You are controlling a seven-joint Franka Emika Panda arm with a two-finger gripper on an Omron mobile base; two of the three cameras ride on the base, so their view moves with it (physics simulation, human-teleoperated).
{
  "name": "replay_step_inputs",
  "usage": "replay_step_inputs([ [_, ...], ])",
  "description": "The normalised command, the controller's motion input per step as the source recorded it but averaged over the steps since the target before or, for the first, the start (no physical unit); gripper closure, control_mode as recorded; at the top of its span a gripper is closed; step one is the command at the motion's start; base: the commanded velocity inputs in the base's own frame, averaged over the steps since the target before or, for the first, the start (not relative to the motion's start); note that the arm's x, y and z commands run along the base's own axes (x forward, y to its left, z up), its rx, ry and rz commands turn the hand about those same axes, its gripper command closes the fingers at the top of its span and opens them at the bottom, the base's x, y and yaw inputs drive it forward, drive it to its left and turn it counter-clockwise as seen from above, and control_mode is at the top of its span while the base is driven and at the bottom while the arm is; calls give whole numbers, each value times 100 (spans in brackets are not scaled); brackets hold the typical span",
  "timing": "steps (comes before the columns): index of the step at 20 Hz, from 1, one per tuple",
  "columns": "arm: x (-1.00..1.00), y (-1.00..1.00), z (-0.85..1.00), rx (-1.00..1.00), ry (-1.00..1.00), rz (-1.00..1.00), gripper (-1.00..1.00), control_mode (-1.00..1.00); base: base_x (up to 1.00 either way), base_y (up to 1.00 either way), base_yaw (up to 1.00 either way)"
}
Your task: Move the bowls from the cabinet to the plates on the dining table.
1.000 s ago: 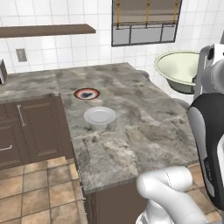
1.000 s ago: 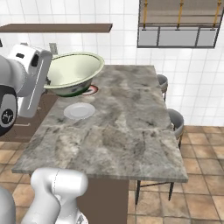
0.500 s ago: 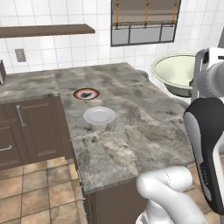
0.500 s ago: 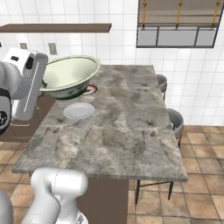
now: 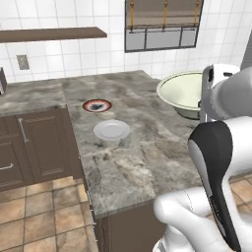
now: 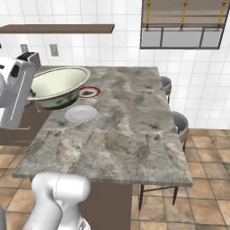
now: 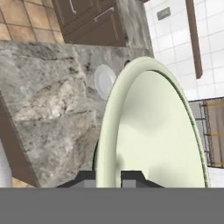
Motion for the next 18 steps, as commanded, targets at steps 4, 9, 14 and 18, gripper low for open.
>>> replay_step_inputs([
  [4,12,46,0,0,11,-2,100,-100,0,0,0],
  [9,29,57,-2,0,13,-1,100,-100,0,0,0],
  [14,35,46,-9,0,15,0,100,-100,0,0,0],
  [18,42,26,-8,0,9,0,100,-100,0,0,0],
])
